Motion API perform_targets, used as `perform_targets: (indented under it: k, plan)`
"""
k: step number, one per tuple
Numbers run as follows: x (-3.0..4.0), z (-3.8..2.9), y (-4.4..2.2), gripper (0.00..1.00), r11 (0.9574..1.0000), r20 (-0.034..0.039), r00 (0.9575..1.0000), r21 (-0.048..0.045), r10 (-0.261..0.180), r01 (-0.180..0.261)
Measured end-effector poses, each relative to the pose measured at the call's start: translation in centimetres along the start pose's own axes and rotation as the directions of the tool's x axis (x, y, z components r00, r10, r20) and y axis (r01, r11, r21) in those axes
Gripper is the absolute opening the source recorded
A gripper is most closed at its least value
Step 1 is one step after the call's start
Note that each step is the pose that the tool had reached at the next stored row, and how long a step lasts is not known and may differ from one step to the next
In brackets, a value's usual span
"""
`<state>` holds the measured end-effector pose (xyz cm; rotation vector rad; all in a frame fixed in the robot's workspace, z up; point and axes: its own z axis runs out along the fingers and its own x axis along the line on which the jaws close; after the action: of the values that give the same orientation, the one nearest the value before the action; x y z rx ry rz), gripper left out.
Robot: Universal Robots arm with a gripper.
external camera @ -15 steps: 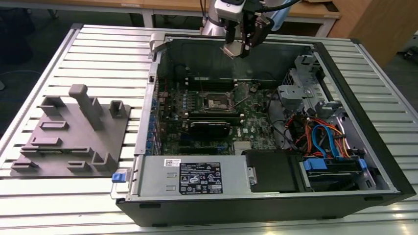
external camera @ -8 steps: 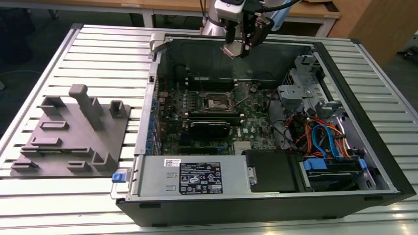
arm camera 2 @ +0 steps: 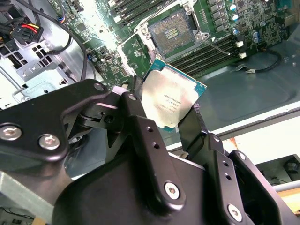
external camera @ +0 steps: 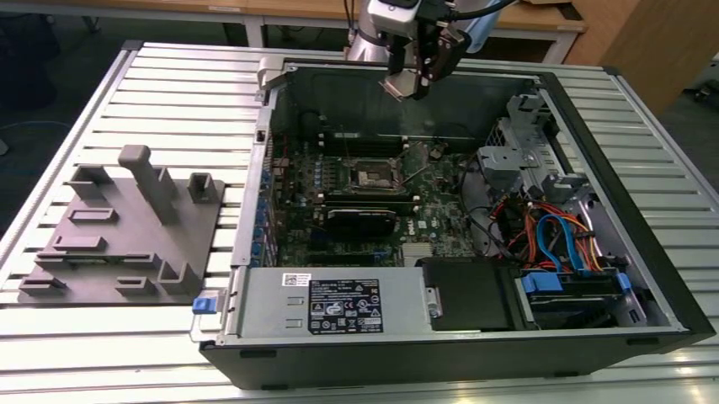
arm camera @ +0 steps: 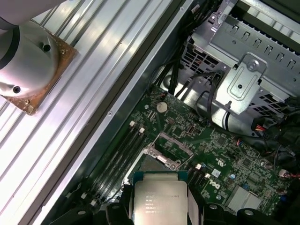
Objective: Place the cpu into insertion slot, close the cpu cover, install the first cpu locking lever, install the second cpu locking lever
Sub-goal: 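Place the cpu into insertion slot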
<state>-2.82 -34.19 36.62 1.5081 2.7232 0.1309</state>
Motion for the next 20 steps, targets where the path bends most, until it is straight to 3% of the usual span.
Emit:
perform_targets:
  k: [6,20]
  plan:
    - [0.00,0.01,0.00,0.54,0.9996,0.0025,0.9996,-0.0006,0.030,-0.030]
    - [0.00,0.01,0.00,0.54,0.9995,0.0027,0.9995,-0.0006,0.032,-0.032]
